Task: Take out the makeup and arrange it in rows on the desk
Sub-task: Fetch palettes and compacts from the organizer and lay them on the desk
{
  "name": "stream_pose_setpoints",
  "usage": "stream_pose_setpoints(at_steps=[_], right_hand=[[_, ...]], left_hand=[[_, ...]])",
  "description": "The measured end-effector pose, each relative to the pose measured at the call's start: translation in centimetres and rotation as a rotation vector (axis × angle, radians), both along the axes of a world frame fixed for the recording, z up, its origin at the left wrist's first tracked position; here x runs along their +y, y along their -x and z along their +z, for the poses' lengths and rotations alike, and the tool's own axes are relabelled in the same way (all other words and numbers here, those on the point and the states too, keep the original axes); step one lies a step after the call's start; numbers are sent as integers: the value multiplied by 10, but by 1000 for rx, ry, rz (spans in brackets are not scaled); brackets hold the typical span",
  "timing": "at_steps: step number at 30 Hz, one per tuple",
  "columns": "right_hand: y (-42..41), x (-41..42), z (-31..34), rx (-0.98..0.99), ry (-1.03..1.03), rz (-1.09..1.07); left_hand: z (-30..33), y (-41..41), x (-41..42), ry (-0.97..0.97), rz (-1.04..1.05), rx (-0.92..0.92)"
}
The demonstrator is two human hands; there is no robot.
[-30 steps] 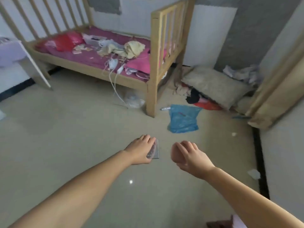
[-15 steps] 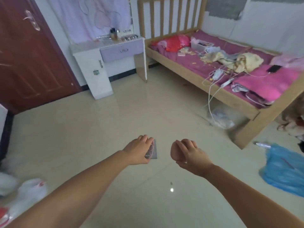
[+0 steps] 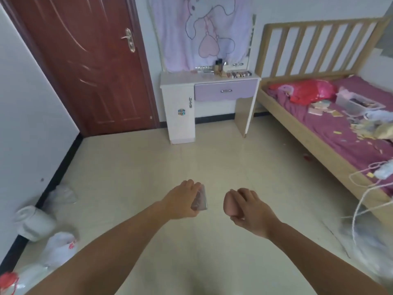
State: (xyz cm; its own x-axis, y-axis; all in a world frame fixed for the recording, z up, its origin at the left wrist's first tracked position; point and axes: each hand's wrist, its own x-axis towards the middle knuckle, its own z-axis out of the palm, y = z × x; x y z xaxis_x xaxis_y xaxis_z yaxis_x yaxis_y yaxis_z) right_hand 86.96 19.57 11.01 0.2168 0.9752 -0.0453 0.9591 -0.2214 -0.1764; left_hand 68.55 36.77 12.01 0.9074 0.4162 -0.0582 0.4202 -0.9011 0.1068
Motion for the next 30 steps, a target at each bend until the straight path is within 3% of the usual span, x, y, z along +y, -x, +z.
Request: stream_pose_setpoints(at_steps=[11, 24, 30], right_hand=[[-166, 223, 6, -47, -9, 186], [-347, 529, 24, -35, 2, 114], [-440, 665, 17, -46, -3, 144]], left_hand=[[-4, -131, 201, 50, 150, -36], [15, -318, 519, 24, 125, -7], [5, -411, 648, 31, 136, -75]])
